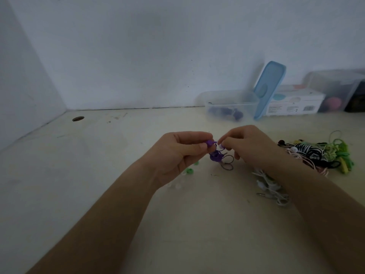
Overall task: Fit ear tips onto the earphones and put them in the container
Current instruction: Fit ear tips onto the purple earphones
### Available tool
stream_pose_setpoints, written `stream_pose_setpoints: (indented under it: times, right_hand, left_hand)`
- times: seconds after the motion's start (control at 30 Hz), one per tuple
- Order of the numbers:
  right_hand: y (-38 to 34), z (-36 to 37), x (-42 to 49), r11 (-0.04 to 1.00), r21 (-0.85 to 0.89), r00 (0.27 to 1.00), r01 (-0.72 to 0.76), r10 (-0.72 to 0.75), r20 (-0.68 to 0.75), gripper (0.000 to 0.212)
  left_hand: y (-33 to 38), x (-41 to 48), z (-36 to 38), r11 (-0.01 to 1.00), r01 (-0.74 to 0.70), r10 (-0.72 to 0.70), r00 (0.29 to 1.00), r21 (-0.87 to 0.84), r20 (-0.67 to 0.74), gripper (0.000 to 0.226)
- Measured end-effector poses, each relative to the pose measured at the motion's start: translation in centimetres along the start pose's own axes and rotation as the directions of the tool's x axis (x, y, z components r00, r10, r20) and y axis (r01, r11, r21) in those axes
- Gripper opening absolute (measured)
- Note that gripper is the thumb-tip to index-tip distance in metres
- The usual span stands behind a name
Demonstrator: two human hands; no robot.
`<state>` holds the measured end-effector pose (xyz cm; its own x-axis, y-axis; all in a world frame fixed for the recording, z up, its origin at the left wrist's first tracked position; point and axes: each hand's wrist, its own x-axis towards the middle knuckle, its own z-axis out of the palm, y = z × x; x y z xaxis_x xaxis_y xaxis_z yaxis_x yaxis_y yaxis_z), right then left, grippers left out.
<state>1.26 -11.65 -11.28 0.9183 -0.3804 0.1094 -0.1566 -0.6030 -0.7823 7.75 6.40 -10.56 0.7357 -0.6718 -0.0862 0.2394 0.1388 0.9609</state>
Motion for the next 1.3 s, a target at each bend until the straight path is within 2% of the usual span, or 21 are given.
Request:
stream_pose_setpoints:
  times: [0.13,0.23,0.33,0.4,0.53,0.6,0.63,0.67,0.73,0.77,0.83,0.93,1.0,1.2,1.3]
  right_hand:
    - [0.3,0.4,0.0,0.971,-0.236,0.998,0.048,-0.040,0.040,0.015]
    - [0.1,0.3,-0.3,0.949,-0.287,0.990,0.132,-0.143,-0.019,0.019]
    - [-0.6,0.5,-0.6,0.961,-0.078,0.964,0.264,-0.266,-0.012,0.032]
    - [-0.8,0.9,-0.7,0.950,0.054,0.950,0.308,-0.310,0.025,0.033]
    - [-0.5,1.5,-0.4,0.924,0.094,0.928,0.370,-0.363,-0.081,0.021]
    - [-0.3,1.5,-0.3,0.924,0.146,0.932,0.353,-0.336,-0.133,0.017]
    - [-0.3,1.4,-0.3,0.927,0.160,0.937,0.340,-0.318,-0.148,0.017]
    - [-0.2,1.4,-0.3,0.930,0.167,0.940,0.327,-0.302,-0.158,0.017]
    - [-0.1,1.3,-0.2,0.935,0.173,0.944,0.310,-0.281,-0.172,0.018]
    - [-0.1,1.2,-0.2,0.937,0.178,0.946,0.302,-0.271,-0.177,0.019]
    - [-0.1,1.1,-0.2,0.935,0.207,0.951,0.288,-0.254,-0.178,0.021]
    - [-0.1,1.2,-0.3,0.939,0.190,0.952,0.288,-0.258,-0.167,0.020]
    - [-0.1,1.3,-0.3,0.941,0.174,0.951,0.289,-0.262,-0.165,0.019]
    - [-0.1,1.4,-0.3,0.947,0.173,0.959,0.272,-0.251,-0.132,0.018]
    - [-0.1,1.3,-0.4,0.944,0.190,0.960,0.271,-0.249,-0.131,0.019]
  left_hand:
    - [-0.1,0.1,0.0,0.994,-0.025,0.032,0.998,0.104,-0.063,0.023]
    - [-0.2,0.2,0.0,0.974,-0.066,0.097,0.985,0.215,-0.139,0.017]
    - [-0.3,0.5,0.2,0.978,-0.095,0.133,0.970,0.188,-0.204,0.014]
    - [-0.5,0.8,0.3,0.985,-0.109,0.137,0.966,0.135,-0.220,0.014]
    - [-0.5,0.9,0.4,0.989,-0.113,0.127,0.977,0.092,-0.171,0.012]
    - [-0.1,0.8,0.2,0.976,-0.144,0.171,0.971,0.162,-0.166,0.010]
    - [0.2,0.8,-0.2,0.938,-0.178,0.239,0.953,0.296,-0.184,0.010]
    - [0.4,0.8,-0.7,0.846,-0.202,0.334,0.922,0.494,-0.196,0.011]
    - [0.6,0.9,-1.6,0.522,-0.160,0.473,0.872,0.838,-0.128,0.012]
    - [0.7,0.9,-1.9,0.384,-0.110,0.465,0.881,0.917,-0.089,0.014]
    - [0.5,0.9,-1.8,0.252,-0.034,0.374,0.925,0.967,-0.065,0.014]
    - [0.2,0.9,-1.5,0.152,0.009,0.258,0.965,0.988,-0.048,0.013]
    - [0.2,1.0,-1.6,0.112,0.023,0.235,0.971,0.993,-0.048,0.014]
    - [-0.1,1.2,-2.3,0.114,0.038,0.256,0.964,0.993,-0.066,0.015]
    - [-0.3,1.4,-2.3,0.146,0.035,0.285,0.956,0.989,-0.076,0.016]
